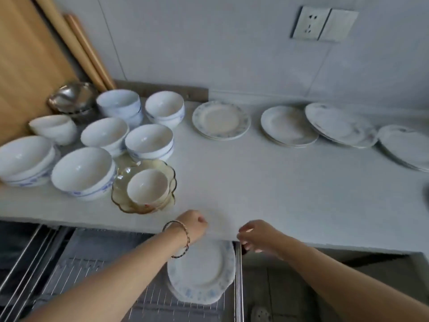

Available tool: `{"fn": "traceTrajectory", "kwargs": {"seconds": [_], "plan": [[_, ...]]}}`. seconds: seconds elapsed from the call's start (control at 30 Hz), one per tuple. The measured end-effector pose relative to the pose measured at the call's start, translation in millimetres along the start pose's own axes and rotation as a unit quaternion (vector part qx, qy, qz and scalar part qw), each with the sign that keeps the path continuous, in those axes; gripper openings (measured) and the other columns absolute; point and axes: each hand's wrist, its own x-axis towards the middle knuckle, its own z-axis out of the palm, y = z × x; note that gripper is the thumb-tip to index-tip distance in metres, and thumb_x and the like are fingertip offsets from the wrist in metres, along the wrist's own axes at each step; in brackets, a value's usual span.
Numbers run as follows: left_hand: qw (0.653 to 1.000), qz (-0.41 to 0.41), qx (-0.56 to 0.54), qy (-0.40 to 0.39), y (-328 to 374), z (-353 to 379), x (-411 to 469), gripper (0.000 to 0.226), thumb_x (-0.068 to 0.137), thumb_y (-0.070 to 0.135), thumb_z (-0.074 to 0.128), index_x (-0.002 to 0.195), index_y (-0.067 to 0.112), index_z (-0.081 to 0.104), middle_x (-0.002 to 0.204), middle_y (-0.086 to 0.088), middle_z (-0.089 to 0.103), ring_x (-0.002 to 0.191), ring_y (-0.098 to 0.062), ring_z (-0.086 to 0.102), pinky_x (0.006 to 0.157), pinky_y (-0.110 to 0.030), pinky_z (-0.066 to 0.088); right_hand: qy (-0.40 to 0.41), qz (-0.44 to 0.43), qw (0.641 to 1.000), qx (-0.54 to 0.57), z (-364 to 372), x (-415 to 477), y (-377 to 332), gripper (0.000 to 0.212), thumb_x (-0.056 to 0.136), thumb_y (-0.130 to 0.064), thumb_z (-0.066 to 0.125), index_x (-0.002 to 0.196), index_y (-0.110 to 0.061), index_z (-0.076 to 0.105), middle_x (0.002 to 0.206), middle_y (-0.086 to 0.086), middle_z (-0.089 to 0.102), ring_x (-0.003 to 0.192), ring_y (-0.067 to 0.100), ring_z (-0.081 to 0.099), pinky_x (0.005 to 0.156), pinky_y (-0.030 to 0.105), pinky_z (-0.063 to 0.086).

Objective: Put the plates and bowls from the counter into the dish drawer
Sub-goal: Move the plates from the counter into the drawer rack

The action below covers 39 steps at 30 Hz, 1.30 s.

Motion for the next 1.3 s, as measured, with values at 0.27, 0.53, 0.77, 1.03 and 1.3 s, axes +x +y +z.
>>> {"fn": "traceTrajectory", "kwargs": {"seconds": [0.27,0.53,0.77,1.03,1.3], "plan": [[0.987,0.028,-0.143,0.06,150,9,67,0.03,0.088,0.001,0.04,0.061,0.015,0.045,0.062,-0.006,0.053,0.05,-0.013,0.046,0.036,-0.011,0.033,0.157,-0.073,0.983,-0.055,-199,62,-12,0.029,0.084,-0.019,0.061,0.111,-0.008,0.064,0.093,0.007,0.059,0.08,0.019,0.057,0.06,0.019,0.044],[0.972,-0.001,-0.229,0.053,285,89,191,0.015,0.088,0.004,0.041,0.085,0.012,0.053,0.068,-0.005,0.059,0.057,-0.015,0.054,0.044,-0.018,0.04,0.292,-0.04,0.954,-0.05,-378,167,24,0.026,0.089,-0.016,0.052,0.108,-0.004,0.066,0.104,0.011,0.066,0.09,0.028,0.058,0.073,0.026,0.043],[0.955,-0.014,-0.296,0.0,388,149,267,0.036,0.081,0.01,0.06,0.114,0.011,0.044,0.096,-0.008,0.061,0.096,-0.029,0.063,0.07,-0.028,0.055,0.362,0.072,0.924,-0.1,-479,212,72,0.053,0.09,-0.027,0.051,0.14,-0.012,0.039,0.137,0.021,0.039,0.127,0.037,0.039,0.105,0.04,0.034],[0.891,-0.088,-0.446,-0.007,418,179,311,0.044,0.081,-0.006,0.059,0.122,0.007,0.049,0.125,-0.017,0.059,0.089,-0.032,0.06,0.091,-0.055,0.051,0.336,0.075,0.938,-0.029,-505,240,115,0.058,0.087,-0.028,0.058,0.138,-0.009,0.038,0.133,0.018,0.05,0.122,0.036,0.048,0.099,0.038,0.039],[0.893,-0.078,-0.442,0.029,403,164,279,0.024,0.083,-0.009,0.057,0.097,0.01,0.056,0.109,-0.017,0.065,0.103,-0.034,0.062,0.089,-0.053,0.051,0.317,0.025,0.939,0.128,-499,223,120,0.04,0.078,-0.017,0.071,0.114,-0.004,0.062,0.101,0.018,0.066,0.094,0.031,0.063,0.087,0.035,0.049]]}}
